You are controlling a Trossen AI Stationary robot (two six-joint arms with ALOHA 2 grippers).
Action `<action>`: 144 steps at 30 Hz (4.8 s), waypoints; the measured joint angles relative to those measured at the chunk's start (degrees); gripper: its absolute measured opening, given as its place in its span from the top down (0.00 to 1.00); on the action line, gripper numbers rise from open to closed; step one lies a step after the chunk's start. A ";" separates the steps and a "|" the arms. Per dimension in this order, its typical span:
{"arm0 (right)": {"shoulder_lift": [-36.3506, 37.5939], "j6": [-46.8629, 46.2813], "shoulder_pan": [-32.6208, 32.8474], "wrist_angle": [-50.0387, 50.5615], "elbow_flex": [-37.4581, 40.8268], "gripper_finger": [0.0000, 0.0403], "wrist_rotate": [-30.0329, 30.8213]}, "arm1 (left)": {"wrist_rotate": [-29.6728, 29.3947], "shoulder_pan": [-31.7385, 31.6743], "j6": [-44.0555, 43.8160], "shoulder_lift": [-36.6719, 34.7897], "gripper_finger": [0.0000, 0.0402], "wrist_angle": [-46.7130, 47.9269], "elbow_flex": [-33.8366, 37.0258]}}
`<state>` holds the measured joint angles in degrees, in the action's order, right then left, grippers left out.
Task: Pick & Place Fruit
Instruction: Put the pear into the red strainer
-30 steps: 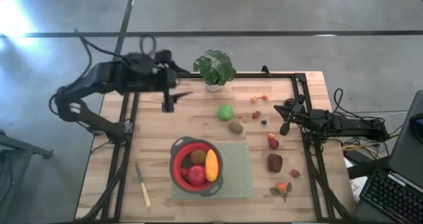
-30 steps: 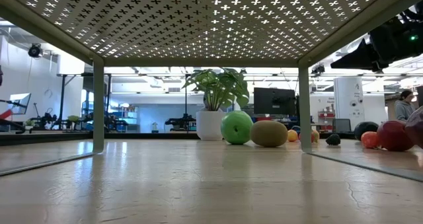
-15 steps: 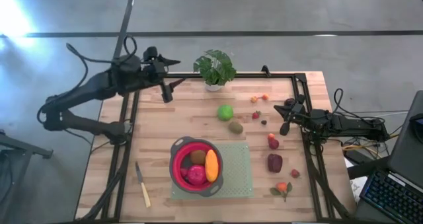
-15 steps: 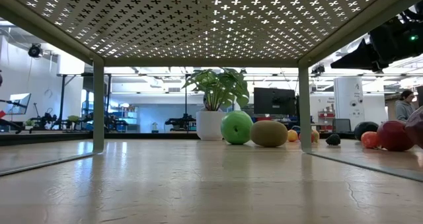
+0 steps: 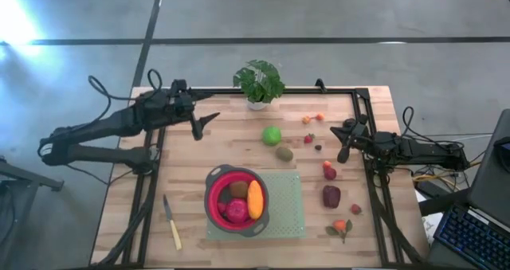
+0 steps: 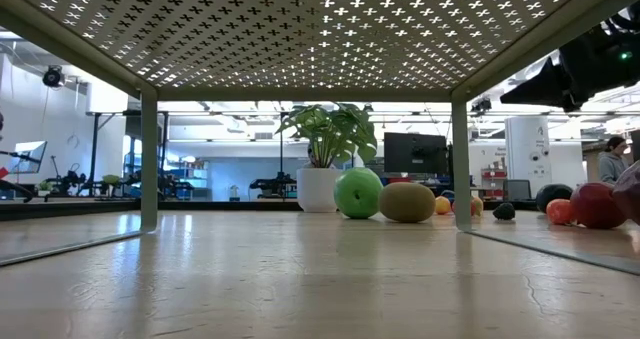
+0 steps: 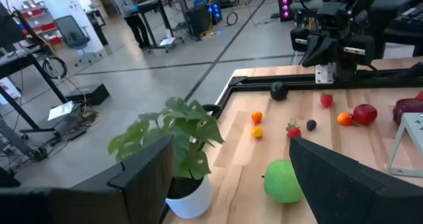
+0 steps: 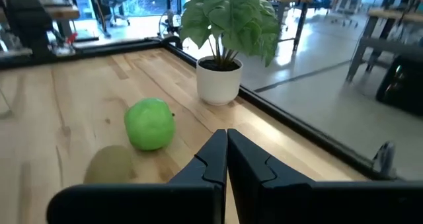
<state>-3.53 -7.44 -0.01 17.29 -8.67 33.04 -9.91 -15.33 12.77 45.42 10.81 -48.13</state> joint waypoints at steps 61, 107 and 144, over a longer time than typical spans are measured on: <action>-48.41 2.18 -33.49 -4.23 -18.97 0.55 -24.41 | -0.22 -0.02 -6.40 -21.67 0.25 -11.96 33.54; -86.87 13.84 -41.03 -13.31 -27.71 0.53 -37.35 | -0.20 0.00 -6.38 -21.65 0.25 -12.06 33.52; -70.04 13.42 -35.10 -7.52 -27.63 0.67 -38.05 | -0.22 -0.02 -6.36 -21.65 0.25 -12.04 33.52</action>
<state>-73.57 5.98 -35.11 9.76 -36.29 -5.01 -10.13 -15.35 6.42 23.77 -1.23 -14.61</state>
